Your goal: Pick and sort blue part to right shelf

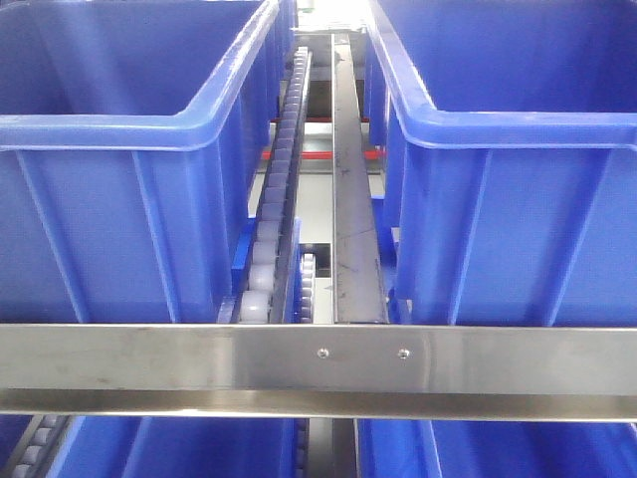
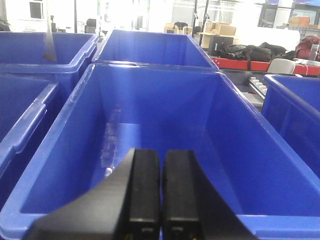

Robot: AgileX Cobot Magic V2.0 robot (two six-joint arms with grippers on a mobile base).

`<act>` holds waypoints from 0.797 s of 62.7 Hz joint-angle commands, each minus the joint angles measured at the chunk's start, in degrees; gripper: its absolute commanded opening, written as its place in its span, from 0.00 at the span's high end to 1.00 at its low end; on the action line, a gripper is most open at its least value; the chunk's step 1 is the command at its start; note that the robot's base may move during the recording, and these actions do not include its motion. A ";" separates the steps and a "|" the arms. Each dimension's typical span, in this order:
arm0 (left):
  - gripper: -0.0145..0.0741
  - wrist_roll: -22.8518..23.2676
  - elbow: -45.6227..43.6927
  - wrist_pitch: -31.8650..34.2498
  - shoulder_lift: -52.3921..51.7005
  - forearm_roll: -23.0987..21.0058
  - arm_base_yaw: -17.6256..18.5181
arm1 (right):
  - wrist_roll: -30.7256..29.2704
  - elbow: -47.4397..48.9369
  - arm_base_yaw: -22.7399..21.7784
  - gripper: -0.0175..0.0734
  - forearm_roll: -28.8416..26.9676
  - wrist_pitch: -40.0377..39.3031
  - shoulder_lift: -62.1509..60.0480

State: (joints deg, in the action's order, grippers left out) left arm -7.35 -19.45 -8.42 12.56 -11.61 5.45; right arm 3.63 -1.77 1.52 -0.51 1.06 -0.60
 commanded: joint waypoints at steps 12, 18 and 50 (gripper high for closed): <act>0.70 -0.12 -0.28 4.85 0.50 0.52 -0.05 | -0.01 1.22 -0.41 0.75 0.51 -5.24 -1.25; 0.70 0.60 2.45 8.42 0.11 4.50 -0.56 | -0.01 1.22 -0.41 0.75 0.51 -5.24 -1.25; 0.70 7.69 21.24 10.15 -14.21 9.77 -2.08 | -0.01 1.22 -0.41 0.75 0.51 -5.24 -1.25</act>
State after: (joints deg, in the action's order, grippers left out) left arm 0.73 0.51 -4.40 -0.39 -0.68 3.50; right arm 3.63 -1.77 1.52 -0.51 1.06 -0.60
